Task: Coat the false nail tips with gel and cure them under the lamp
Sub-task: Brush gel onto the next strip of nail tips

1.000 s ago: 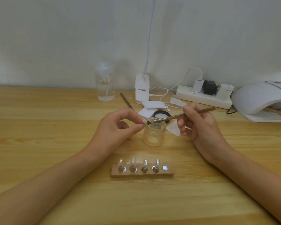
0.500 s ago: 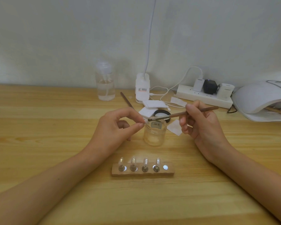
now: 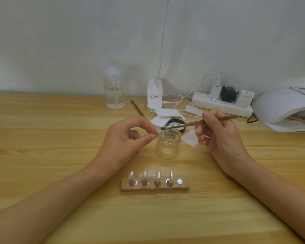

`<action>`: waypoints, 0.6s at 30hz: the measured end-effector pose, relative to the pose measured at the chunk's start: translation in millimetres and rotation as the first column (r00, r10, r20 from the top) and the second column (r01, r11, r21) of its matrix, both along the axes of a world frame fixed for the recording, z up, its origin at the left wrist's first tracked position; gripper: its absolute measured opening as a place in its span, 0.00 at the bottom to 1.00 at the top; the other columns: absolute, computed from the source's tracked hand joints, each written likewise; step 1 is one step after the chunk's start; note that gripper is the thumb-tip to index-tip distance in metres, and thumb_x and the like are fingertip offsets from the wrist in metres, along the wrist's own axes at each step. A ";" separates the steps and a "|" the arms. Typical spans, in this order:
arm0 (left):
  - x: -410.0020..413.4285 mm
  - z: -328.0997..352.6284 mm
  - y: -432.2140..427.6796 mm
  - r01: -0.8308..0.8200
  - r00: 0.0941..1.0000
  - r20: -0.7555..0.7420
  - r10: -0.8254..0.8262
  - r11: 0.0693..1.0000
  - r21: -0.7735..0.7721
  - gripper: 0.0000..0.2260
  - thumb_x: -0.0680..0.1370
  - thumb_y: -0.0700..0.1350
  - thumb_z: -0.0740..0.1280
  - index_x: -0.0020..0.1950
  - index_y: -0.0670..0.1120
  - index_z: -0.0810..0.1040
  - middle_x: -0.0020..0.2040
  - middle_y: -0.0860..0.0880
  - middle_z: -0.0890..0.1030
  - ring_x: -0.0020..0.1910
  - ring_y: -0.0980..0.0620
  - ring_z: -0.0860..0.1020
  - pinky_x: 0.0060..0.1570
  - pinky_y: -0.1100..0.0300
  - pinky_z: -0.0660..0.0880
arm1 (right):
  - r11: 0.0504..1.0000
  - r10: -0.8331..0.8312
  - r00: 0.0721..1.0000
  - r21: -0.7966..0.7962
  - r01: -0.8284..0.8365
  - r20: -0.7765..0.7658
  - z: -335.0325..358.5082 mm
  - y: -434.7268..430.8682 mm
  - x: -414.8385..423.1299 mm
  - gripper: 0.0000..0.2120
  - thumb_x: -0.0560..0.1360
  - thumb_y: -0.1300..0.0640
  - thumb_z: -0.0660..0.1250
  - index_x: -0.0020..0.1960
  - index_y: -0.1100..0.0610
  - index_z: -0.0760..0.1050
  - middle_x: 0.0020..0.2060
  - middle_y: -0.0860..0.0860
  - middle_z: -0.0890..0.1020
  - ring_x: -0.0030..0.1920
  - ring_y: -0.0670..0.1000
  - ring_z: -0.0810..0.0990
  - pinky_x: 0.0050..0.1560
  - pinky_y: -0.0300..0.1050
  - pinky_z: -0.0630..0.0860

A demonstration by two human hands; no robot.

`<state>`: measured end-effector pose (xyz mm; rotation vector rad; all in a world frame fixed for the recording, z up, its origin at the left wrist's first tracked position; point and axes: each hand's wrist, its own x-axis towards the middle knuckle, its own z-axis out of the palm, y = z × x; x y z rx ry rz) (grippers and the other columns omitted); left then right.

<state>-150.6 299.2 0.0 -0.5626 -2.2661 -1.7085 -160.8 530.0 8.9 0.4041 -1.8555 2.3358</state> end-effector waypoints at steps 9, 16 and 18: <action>1.0 1.1 0.3 -0.013 1.000 -0.022 0.013 1.000 -0.021 0.06 0.73 0.38 0.74 0.41 0.48 0.83 0.34 0.62 0.80 0.25 0.58 0.65 0.29 0.73 0.65 | 1.000 0.017 1.000 0.009 -0.016 -0.018 1.5 -1.3 1.2 0.10 0.74 0.52 0.66 0.40 0.56 0.69 0.30 0.52 0.79 0.31 0.47 0.77 0.30 0.37 0.74; 2.2 1.5 0.0 -0.019 0.999 -0.030 0.018 0.999 -0.035 0.08 0.73 0.39 0.75 0.40 0.51 0.83 0.36 0.62 0.81 0.25 0.57 0.64 0.29 0.72 0.64 | 1.000 -0.012 1.000 -0.014 0.012 -0.001 0.0 0.0 -0.7 0.10 0.75 0.52 0.66 0.39 0.55 0.69 0.29 0.51 0.79 0.30 0.47 0.76 0.30 0.37 0.74; 1.7 1.4 -0.1 -0.025 0.999 -0.027 0.024 0.999 -0.035 0.08 0.73 0.39 0.75 0.40 0.51 0.83 0.36 0.62 0.81 0.25 0.57 0.65 0.29 0.72 0.64 | 0.999 0.028 0.999 0.018 -0.028 -0.020 -0.1 -1.0 0.1 0.10 0.75 0.51 0.66 0.39 0.56 0.69 0.30 0.52 0.79 0.31 0.47 0.77 0.30 0.37 0.74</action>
